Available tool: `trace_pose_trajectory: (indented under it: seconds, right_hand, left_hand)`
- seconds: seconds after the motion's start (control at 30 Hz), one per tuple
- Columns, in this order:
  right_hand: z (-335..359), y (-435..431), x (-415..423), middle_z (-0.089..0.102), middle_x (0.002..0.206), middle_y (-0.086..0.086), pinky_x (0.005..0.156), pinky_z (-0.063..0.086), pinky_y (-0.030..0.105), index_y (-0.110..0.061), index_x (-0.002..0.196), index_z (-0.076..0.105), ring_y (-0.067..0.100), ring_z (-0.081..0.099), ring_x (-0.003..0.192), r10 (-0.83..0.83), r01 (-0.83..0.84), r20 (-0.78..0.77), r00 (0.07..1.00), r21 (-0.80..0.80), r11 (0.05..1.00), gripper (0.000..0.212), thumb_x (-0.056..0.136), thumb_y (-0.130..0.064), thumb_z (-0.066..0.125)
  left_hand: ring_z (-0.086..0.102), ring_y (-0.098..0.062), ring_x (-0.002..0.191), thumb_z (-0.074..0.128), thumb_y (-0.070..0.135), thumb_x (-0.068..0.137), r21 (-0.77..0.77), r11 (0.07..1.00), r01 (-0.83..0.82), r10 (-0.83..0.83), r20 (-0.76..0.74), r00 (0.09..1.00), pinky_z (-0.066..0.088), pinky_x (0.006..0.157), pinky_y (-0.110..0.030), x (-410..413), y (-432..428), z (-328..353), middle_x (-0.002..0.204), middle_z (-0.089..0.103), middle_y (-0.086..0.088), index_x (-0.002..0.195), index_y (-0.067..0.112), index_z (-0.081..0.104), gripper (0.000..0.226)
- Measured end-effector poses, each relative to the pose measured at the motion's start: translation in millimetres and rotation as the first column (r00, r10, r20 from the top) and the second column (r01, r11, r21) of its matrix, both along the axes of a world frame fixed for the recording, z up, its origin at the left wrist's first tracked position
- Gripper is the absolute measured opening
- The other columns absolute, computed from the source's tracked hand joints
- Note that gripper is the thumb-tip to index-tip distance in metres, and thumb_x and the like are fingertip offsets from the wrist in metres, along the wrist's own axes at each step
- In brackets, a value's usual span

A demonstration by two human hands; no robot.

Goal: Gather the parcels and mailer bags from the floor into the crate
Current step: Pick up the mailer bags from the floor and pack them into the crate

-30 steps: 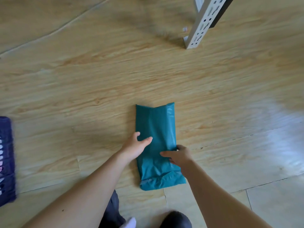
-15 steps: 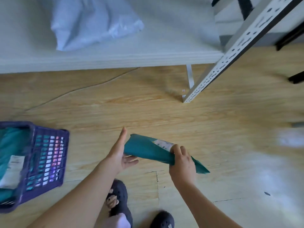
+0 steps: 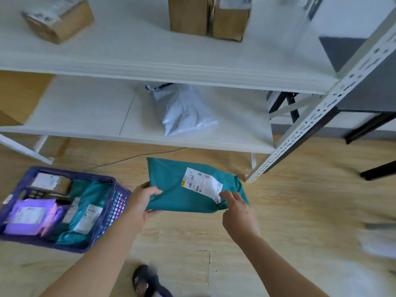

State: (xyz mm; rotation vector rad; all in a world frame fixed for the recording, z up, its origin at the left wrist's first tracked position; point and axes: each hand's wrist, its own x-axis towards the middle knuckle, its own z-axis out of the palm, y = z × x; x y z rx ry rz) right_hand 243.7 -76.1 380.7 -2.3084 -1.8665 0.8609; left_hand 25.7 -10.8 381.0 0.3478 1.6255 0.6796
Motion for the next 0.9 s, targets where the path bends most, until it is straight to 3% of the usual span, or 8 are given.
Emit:
trace_pose_trajectory:
  seconds: [0.13, 0.23, 0.3, 0.4, 0.53, 0.7, 0.83, 0.9]
  right_hand:
    - [41.7, 8.3, -16.9, 0.05, 0.128, -0.002, 0.077, 0.048, 0.034, -0.026, 0.13, 0.043, 0.028, 0.06, 0.099, 0.063, -0.064, 0.015, 0.998, 0.04, 0.997, 0.052, 0.083, -0.003, 0.047]
    - [66.0, 15.3, -35.6, 0.045, 0.135, -0.001, 0.082, 0.052, 0.037, -0.027, 0.136, 0.037, 0.028, 0.06, 0.104, 0.118, -0.118, 0.017, 0.993, 0.028, 0.993, 0.057, 0.084, -0.005, 0.048]
    - [78.6, 20.7, -53.9, 0.041, 0.139, -0.001, 0.078, 0.051, 0.034, -0.028, 0.139, 0.033, 0.026, 0.06, 0.105, 0.152, -0.153, 0.023, 0.988, 0.025, 0.988, 0.06, 0.085, -0.005, 0.048]
    - [93.3, 30.0, -87.2, 0.029, 0.148, -0.001, 0.067, 0.047, 0.027, -0.031, 0.144, 0.024, 0.021, 0.059, 0.106, 0.205, -0.205, 0.028, 0.978, 0.021, 0.979, 0.069, 0.085, -0.005, 0.049]
    - [98.2, 45.5, -145.2, 0.011, 0.157, 0.003, 0.065, 0.046, 0.024, -0.03, 0.149, 0.011, 0.023, 0.056, 0.116, 0.247, -0.247, 0.038, 0.968, -0.011, 0.969, 0.08, 0.085, -0.004, 0.052]
    - [96.6, 53.1, -238.6, 0.017, 0.152, 0.007, 0.093, 0.048, 0.035, -0.028, 0.148, 0.014, 0.03, 0.048, 0.123, 0.287, -0.288, -0.019, 0.958, -0.011, 0.958, 0.084, 0.08, -0.004, 0.056]
    - [85.0, 64.8, -329.7, 0.02, 0.151, 0.007, 0.102, 0.041, 0.036, -0.024, 0.147, 0.018, 0.031, 0.043, 0.128, 0.312, -0.314, -0.037, 0.949, -0.078, 0.946, 0.078, 0.081, -0.008, 0.056]
    - [77.7, 71.5, -372.8, 0.024, 0.149, 0.008, 0.103, 0.04, 0.036, -0.022, 0.146, 0.021, 0.029, 0.041, 0.131, 0.328, -0.329, -0.035, 0.944, -0.121, 0.936, 0.072, 0.083, -0.011, 0.055]
  left_hand:
    - [0.059, -0.02, 0.083, 0.047, -0.003, 0.081, 0.106, 0.994, -0.037, 0.037, 0.005, 0.999, 0.049, 0.08, -0.038, -38.9, -17.7, 44.8, 0.089, 0.064, -0.004, 0.086, 0.02, 0.06, 0.027]
    - [0.059, -0.022, 0.085, 0.048, -0.004, 0.077, 0.15, 0.986, -0.071, 0.073, -0.008, 0.997, 0.049, 0.075, -0.036, -67.8, -28.1, 72.4, 0.097, 0.065, -0.007, 0.098, 0.02, 0.06, 0.034]
    - [0.06, -0.025, 0.086, 0.049, -0.004, 0.076, 0.164, 0.981, -0.104, 0.108, -0.02, 0.994, 0.05, 0.077, -0.038, -91.0, -34.1, 88.4, 0.1, 0.064, -0.009, 0.106, 0.016, 0.058, 0.037]
    - [0.059, -0.023, 0.078, 0.047, -0.006, 0.078, 0.192, 0.972, -0.138, 0.142, -0.011, 0.99, 0.05, 0.073, -0.035, -128.9, -37.4, 103.0, 0.091, 0.063, -0.008, 0.093, 0.017, 0.057, 0.029]
    - [0.058, -0.022, 0.07, 0.044, -0.007, 0.079, 0.225, 0.961, -0.162, 0.173, -0.031, 0.984, 0.048, 0.058, -0.026, -187.3, -38.4, 120.1, 0.085, 0.061, -0.007, 0.086, 0.018, 0.055, 0.028]
    - [0.057, -0.023, 0.072, 0.045, -0.007, 0.079, 0.22, 0.946, -0.24, 0.254, -0.039, 0.966, 0.048, 0.066, -0.031, -270.5, -31.7, 125.9, 0.086, 0.06, -0.007, 0.089, 0.014, 0.055, 0.026]
    - [0.057, -0.025, 0.071, 0.049, -0.004, 0.079, 0.116, 0.904, -0.412, 0.41, 0.037, 0.911, 0.049, 0.065, -0.032, -356.0, -17.7, 102.8, 0.085, 0.06, -0.011, 0.085, 0.008, 0.056, 0.015]
    - [0.058, -0.029, 0.074, 0.05, -0.004, 0.078, 0.061, 0.905, -0.42, 0.42, 0.012, 0.907, 0.05, 0.069, -0.036, -396.9, -8.9, 86.5, 0.087, 0.061, -0.014, 0.086, 0.005, 0.057, 0.013]
